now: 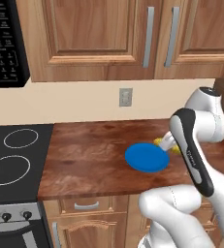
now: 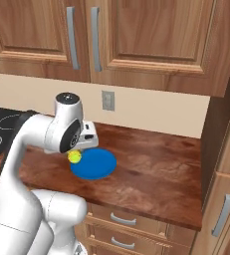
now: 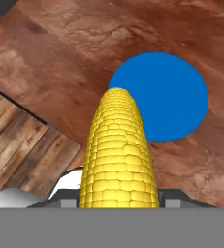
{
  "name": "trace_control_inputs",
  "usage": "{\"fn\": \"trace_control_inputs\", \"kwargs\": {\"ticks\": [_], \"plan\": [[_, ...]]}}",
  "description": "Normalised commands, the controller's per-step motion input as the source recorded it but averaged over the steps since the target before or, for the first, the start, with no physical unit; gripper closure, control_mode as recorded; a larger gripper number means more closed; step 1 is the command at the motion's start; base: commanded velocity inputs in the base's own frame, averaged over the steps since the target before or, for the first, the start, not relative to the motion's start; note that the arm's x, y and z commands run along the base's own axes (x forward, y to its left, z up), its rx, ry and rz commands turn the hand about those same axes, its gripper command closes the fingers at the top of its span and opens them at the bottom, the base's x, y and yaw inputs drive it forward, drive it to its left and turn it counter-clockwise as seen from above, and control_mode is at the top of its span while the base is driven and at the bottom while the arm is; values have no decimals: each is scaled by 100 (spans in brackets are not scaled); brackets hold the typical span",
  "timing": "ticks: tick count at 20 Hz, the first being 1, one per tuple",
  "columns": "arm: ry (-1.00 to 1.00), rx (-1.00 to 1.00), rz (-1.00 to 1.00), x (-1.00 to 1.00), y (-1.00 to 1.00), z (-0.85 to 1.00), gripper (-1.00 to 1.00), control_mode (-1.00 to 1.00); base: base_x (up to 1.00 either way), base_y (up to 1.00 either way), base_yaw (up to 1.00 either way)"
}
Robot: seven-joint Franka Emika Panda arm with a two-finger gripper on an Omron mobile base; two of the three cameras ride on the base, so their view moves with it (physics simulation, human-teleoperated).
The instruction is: Pick corn from the fridge and place it on the plate on the counter.
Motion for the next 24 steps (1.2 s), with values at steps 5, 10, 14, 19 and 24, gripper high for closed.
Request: {"fn": "trace_control_inputs", "kwargs": {"ticks": [5, 10, 14, 19, 24], "plan": [[0, 0, 10, 74, 0, -65, 100, -100, 0, 0, 0], [-1, 0, 6, 59, 0, -59, 100, -100, 0, 0, 0], [-2, 0, 3, 46, 0, -63, 100, -100, 0, 0, 0], [-6, 0, 0, 33, -10, -48, 100, -100, 0, 0, 0], [-1, 0, 0, 35, -1, -34, 100, -100, 0, 0, 0]]}}
